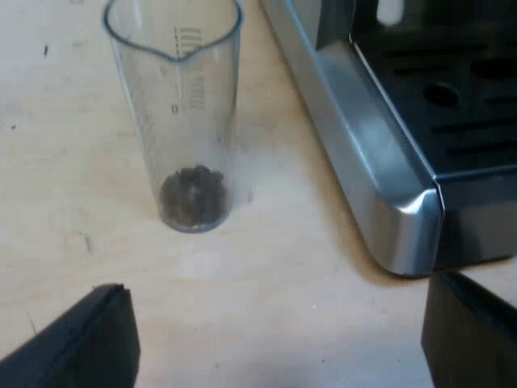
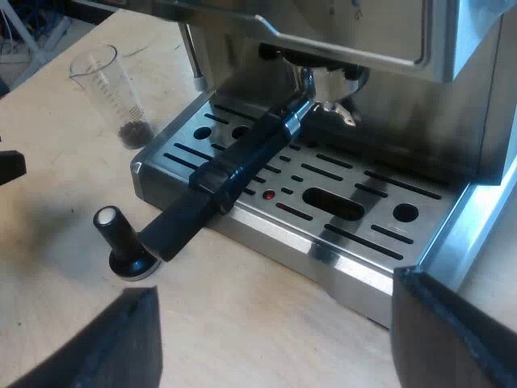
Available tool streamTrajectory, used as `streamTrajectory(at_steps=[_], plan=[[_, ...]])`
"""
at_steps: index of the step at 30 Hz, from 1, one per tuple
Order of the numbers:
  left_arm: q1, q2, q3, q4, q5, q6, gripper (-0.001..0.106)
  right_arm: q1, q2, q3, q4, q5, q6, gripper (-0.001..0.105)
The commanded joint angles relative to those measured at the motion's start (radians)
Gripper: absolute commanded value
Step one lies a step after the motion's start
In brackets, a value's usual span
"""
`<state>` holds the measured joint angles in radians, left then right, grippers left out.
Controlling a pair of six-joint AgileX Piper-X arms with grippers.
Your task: Pour the beans into the coffee machine
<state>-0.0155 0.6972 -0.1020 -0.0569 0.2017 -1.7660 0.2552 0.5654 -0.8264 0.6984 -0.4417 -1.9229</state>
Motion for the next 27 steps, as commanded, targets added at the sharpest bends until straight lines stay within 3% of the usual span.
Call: streamTrajectory(at_steps=[1,14,19,23,27], plan=[[-0.005,0.041,-0.005,-0.051,-0.01,-0.005,0.074,0.001,-0.003,-0.012,-0.006,-0.007,-0.018,0.062],[-0.005,0.28,-0.005,-0.28,-0.01,0.02,0.074,0.001,-0.003,-0.012,-0.006,-0.007,-0.018,0.062],[-0.005,0.34,-0.005,-0.379,-0.054,0.029,0.074,0.001,-0.003,-0.012,-0.006,-0.007,-0.018,0.062],[-0.005,0.369,-0.005,-0.457,-0.055,0.075,0.074,0.001,-0.003,-0.012,-0.006,-0.007,-0.018,0.062],[-0.005,0.392,-0.005,-0.512,-0.055,0.075,0.074,0.001,-0.003,-0.012,-0.006,-0.007,-0.018,0.062]])
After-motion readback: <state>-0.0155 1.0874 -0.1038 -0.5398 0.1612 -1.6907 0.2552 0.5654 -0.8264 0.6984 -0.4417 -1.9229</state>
